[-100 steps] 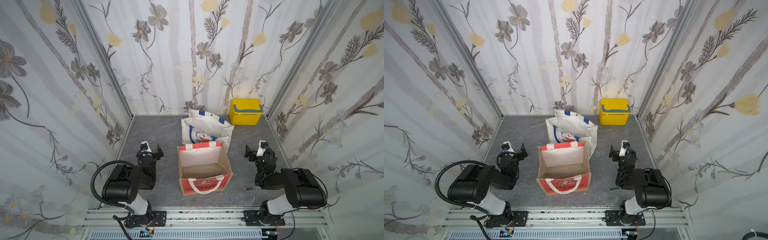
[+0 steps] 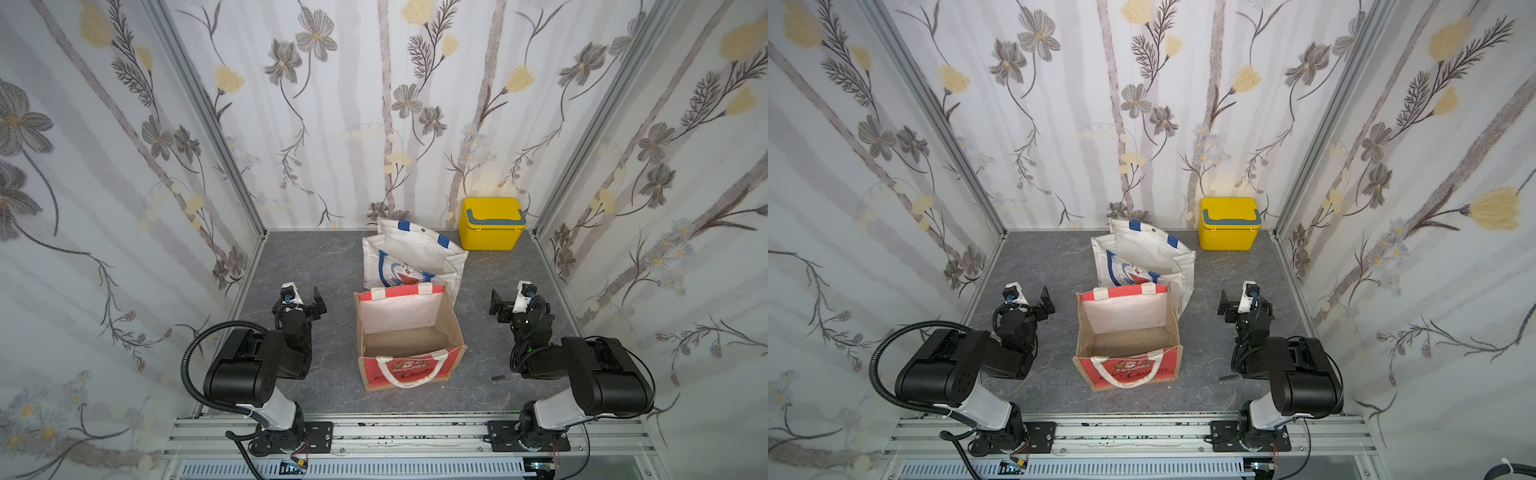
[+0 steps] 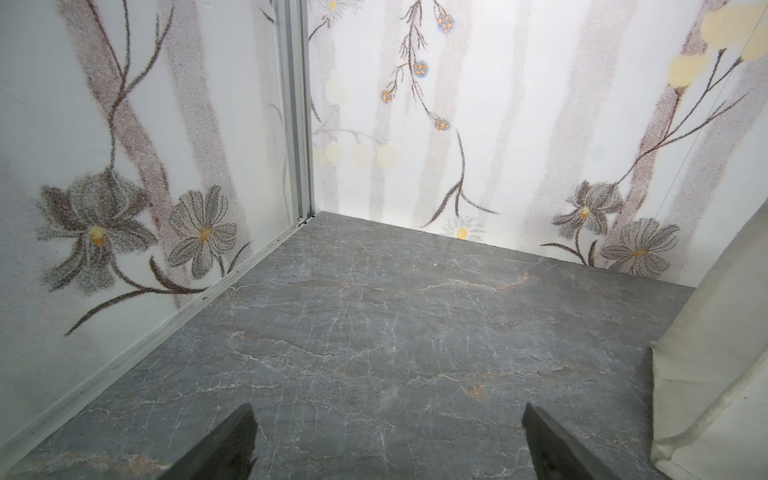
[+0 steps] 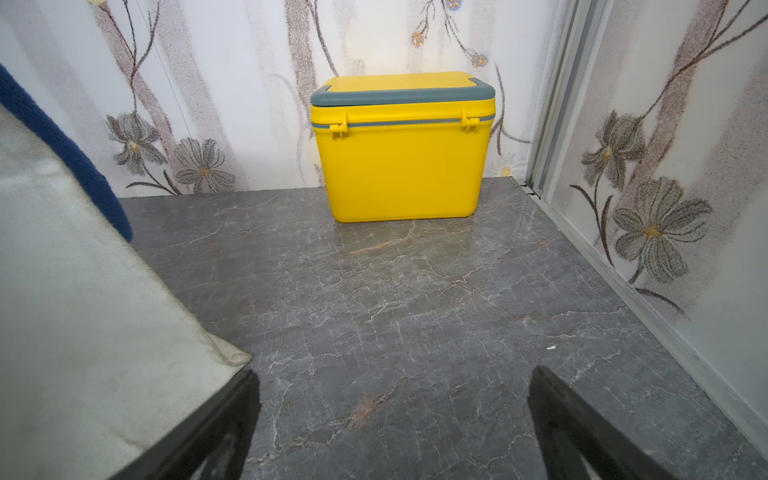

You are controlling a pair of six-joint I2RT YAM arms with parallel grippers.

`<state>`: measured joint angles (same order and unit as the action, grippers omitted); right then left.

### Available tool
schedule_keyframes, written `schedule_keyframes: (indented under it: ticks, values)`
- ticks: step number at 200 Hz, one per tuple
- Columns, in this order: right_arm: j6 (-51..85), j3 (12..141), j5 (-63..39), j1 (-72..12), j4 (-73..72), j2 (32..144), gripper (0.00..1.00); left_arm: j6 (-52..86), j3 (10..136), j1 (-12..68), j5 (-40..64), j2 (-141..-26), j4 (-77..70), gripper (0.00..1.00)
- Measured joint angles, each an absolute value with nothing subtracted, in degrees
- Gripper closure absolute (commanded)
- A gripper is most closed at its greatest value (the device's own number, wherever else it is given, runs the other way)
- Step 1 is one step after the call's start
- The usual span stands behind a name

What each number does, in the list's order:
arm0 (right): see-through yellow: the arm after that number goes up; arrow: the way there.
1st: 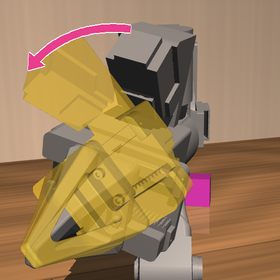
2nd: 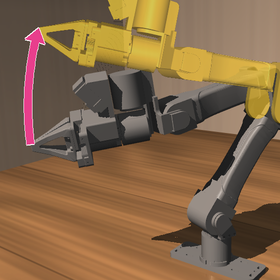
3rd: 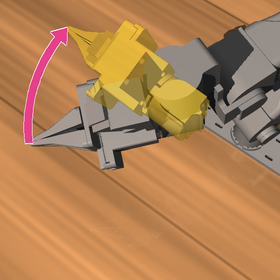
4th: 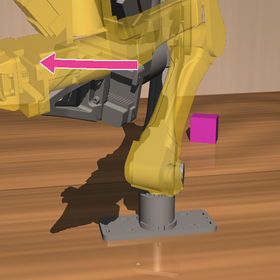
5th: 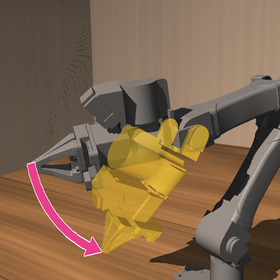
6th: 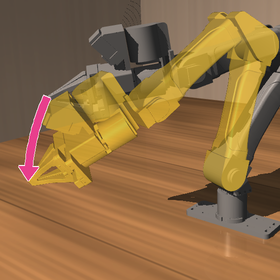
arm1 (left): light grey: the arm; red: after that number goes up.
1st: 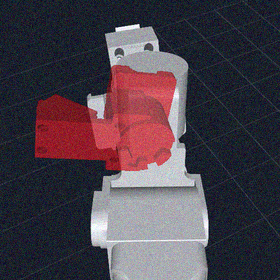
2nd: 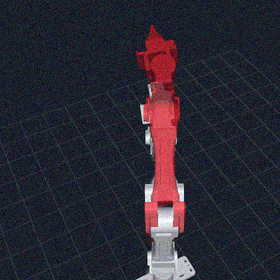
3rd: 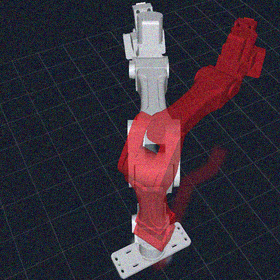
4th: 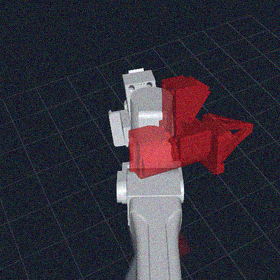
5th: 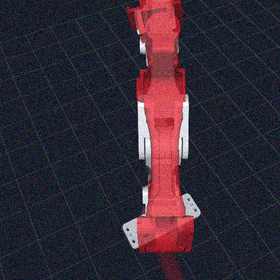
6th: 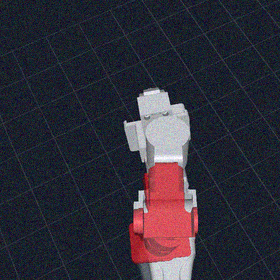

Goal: Put away the canvas bag
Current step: Press the canvas bag at the center of the board.

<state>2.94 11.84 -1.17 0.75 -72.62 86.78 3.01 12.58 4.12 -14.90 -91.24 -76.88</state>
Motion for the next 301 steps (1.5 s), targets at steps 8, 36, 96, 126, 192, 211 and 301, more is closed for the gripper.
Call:
schedule_keyframes:
  ticks: [8,36,96,126,192,211,301]
  values:
    - [2.94,11.84,-1.17,0.75,-72.62,86.78,0.00,3.01,12.64,4.03,-14.87,-91.24,-76.88,0.00]
    - [2.94,11.84,-1.17,0.75,-72.62,86.78,0.00,3.01,12.64,4.01,-14.87,-91.24,-76.88,0.00]
    - [2.94,11.84,-1.17,0.75,-72.62,86.78,0.00,3.01,12.64,4.01,-14.79,-91.24,-76.88,0.00]
    - [2.94,11.75,-1.17,0.75,-72.73,86.76,0.00,3.01,12.64,3.97,-14.79,-91.20,-76.88,0.00]
    - [4.86,11.07,0.82,0.80,-64.60,69.34,0.00,8.03,15.79,3.95,-19.64,-66.81,-62.06,0.00]
    - [9.02,14.20,0.45,0.93,-56.42,61.89,0.00,14.15,16.71,3.90,-18.55,-58.89,-55.90,0.00]
    - [13.80,34.33,-19.18,-9.61,-16.67,47.79,0.05,35.18,21.02,4.91,12.27,-35.73,-30.09,0.01]
